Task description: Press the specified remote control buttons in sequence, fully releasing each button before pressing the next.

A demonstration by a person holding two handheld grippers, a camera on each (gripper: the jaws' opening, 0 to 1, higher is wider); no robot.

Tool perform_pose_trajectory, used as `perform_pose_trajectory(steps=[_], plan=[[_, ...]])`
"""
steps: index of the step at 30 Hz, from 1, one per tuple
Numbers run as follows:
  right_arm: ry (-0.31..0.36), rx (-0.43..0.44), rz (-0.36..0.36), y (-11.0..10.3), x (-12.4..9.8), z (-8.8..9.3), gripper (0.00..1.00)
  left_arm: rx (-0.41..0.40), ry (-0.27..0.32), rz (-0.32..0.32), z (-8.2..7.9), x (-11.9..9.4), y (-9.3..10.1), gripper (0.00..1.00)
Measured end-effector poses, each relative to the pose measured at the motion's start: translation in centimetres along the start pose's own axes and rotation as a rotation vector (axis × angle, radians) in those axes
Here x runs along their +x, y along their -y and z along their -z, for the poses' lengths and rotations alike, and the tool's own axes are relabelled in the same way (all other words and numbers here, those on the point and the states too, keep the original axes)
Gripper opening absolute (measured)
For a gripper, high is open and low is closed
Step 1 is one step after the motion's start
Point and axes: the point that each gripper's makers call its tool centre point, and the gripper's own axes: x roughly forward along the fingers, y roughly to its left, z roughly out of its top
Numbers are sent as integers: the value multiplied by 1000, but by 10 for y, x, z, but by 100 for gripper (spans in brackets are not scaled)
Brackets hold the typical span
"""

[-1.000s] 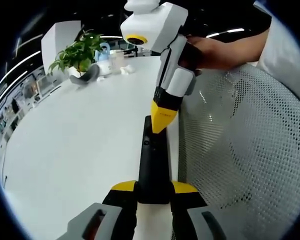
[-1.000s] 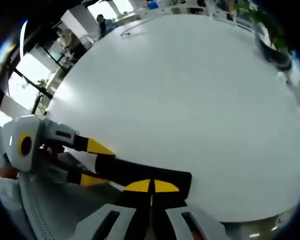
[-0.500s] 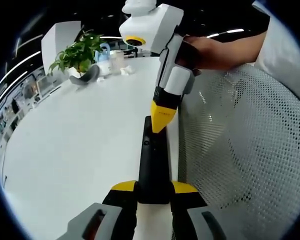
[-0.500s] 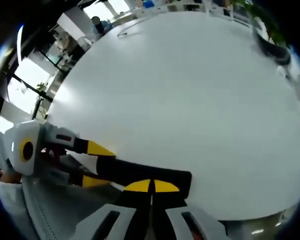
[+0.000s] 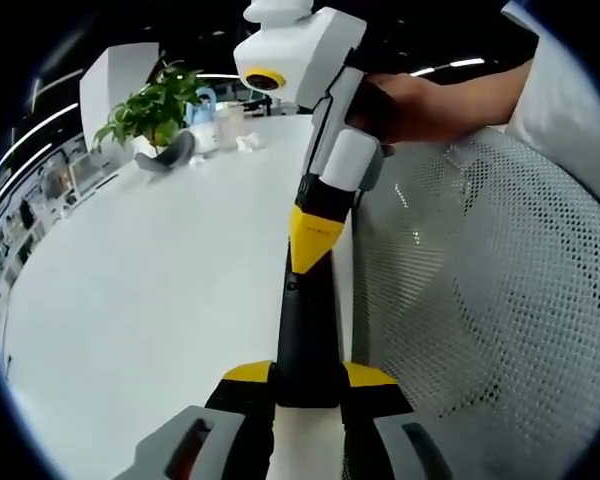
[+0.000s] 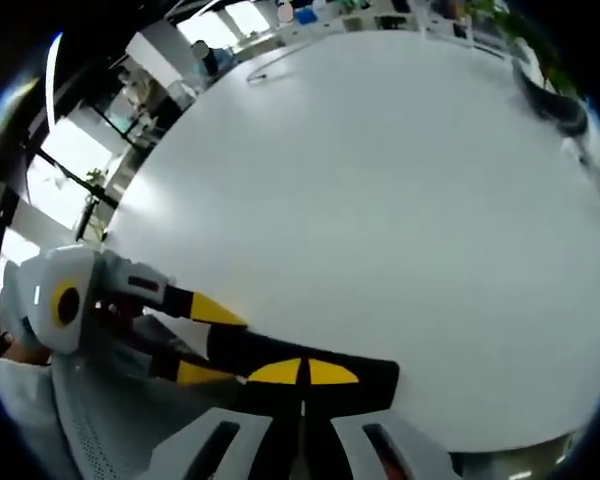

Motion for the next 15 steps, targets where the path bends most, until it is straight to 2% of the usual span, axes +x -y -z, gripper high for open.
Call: perform_pose_trajectory(steps=[3,6,12,15], plan=[[26,3,-16,-2,-1,-4,0,9,-6,4,0,0,1,24],[10,35,-56,-6,1,-2,0,10,-6,6,0,0,1,24],[5,37,-68,-9,3,-1,0,15,-4,10,0,0,3,24],[-24,25,-49,-6,8,4,0,15,-2,12,-1,1,3,24]])
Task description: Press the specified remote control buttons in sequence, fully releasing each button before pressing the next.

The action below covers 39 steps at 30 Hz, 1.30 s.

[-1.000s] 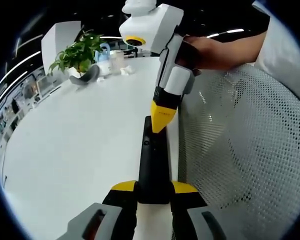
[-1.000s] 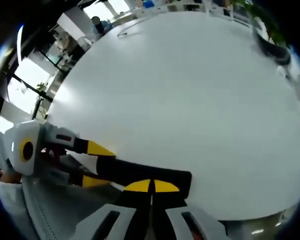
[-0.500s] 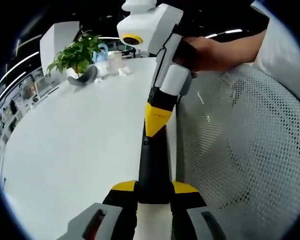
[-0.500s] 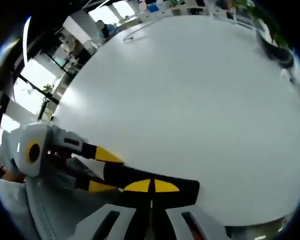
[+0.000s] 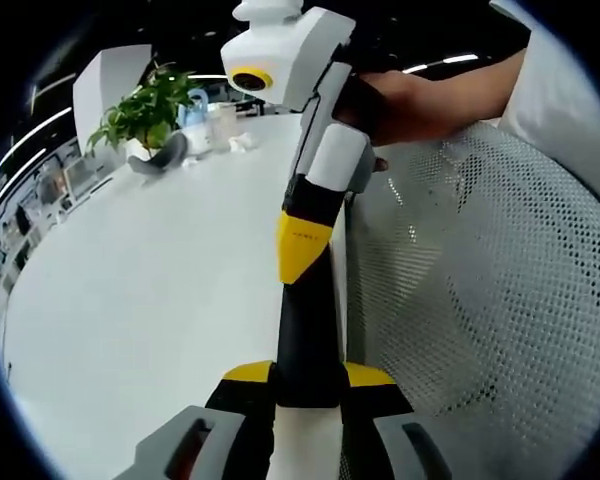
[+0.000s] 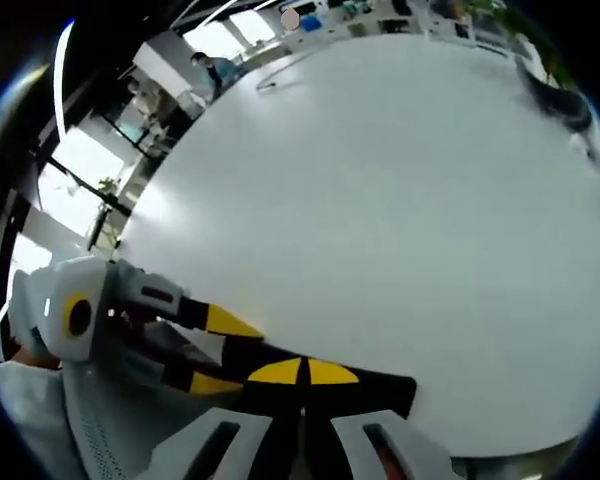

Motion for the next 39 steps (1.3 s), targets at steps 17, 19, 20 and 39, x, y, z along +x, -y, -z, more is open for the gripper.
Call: perform_pose_trajectory(steps=[17,19,20,39], plan=[[7,0,-12,0,0,1,0,-22,11,0,0,-1,-1,24],[9,-30,-1,0,0,1,0,-22,11,0,0,-1,-1,24],[8,-48,6,0,0,1,0,-24,12,1,0,-1,-1,24],[-238,-123,102,2,6,0,0,-51,13,-3,-1,-1,-2,24]])
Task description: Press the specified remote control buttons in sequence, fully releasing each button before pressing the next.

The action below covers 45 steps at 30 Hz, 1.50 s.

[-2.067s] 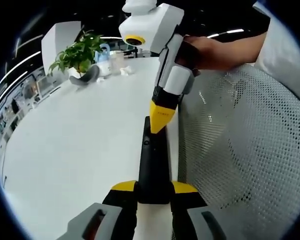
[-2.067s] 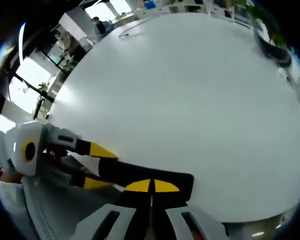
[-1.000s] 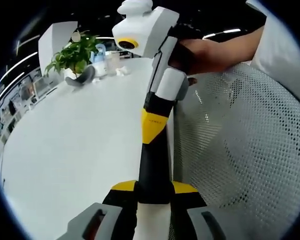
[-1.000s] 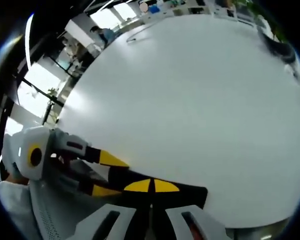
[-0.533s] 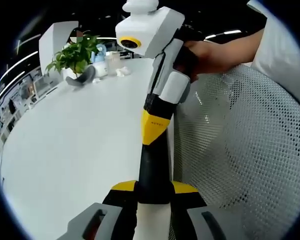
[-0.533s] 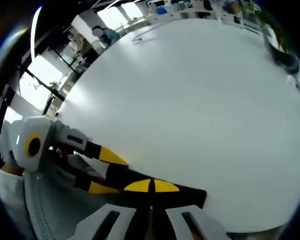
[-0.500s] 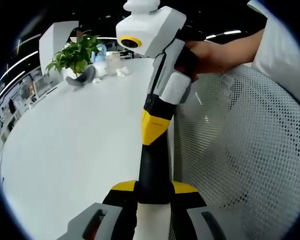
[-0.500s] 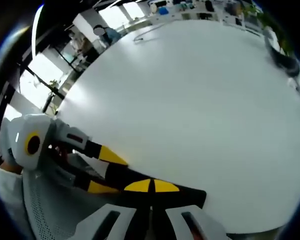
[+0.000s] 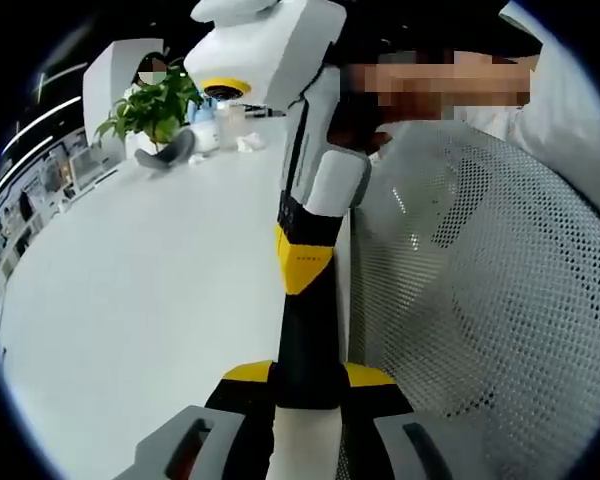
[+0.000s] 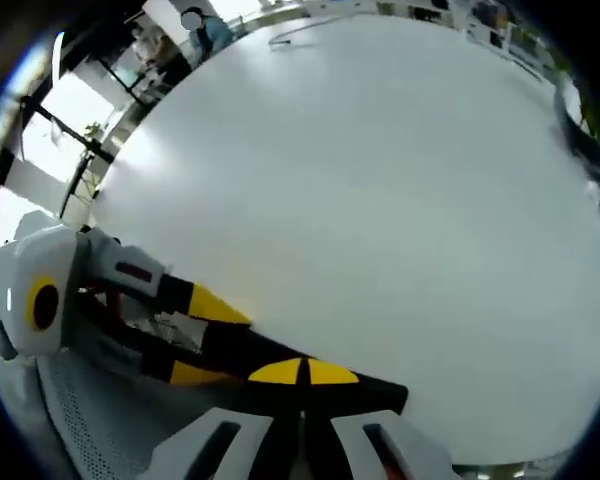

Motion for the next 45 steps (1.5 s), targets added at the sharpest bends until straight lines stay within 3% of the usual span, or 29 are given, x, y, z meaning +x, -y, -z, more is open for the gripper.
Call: perform_pose_trajectory(steps=[3,8,12,19,32,45], plan=[[-54,-9,6,0,1,0,0,-3,0,-2,0,0,0,24],[-86,-73,25,-1,2,1,0,7,-8,-15,0,1,0,24],[-57,-97,38,0,1,2,0,7,-31,-33,0,2,0,24],[60,-60,-16,1,-2,2,0,-20,-30,-54,-1,2,-1,24],[140,-155,28,0,-2,3,0,-100,-55,-133,-3,5,1,24],[176,-196,-20,0,-4,4,0,-131,-78,-168,-2,4,3,24]])
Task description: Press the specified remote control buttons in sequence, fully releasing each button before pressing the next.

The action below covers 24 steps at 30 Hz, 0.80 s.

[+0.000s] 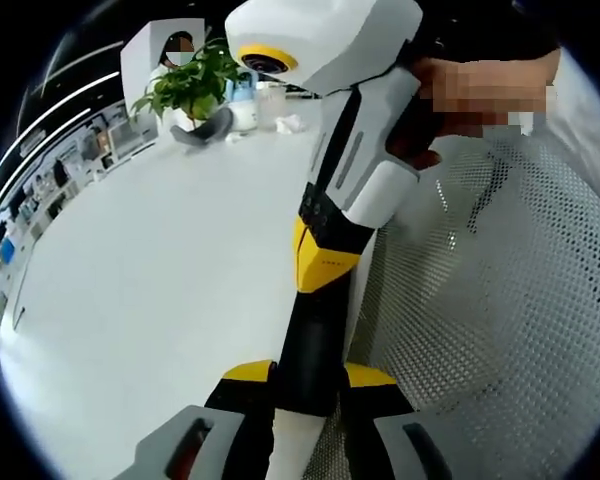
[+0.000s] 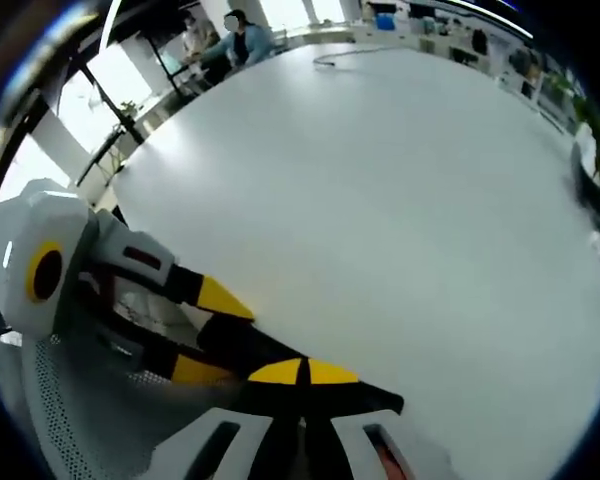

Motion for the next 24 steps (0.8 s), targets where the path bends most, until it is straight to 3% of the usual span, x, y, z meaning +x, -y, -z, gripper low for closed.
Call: perform_pose_trajectory(steps=[4,9,12,15,24], plan=[[9,-75,-24,-2,0,0,0,-2,0,-2,0,0,0,24],[73,-180,-40,-4,-1,2,0,3,-4,-2,0,0,0,24],[34,-284,-49,-4,0,1,0,1,-5,-4,0,0,0,24],[24,-255,-54,-4,0,1,0,0,-6,-2,0,0,0,24],[96,-262,-74,-4,-4,6,0,1,-3,-1,-1,0,0,24]])
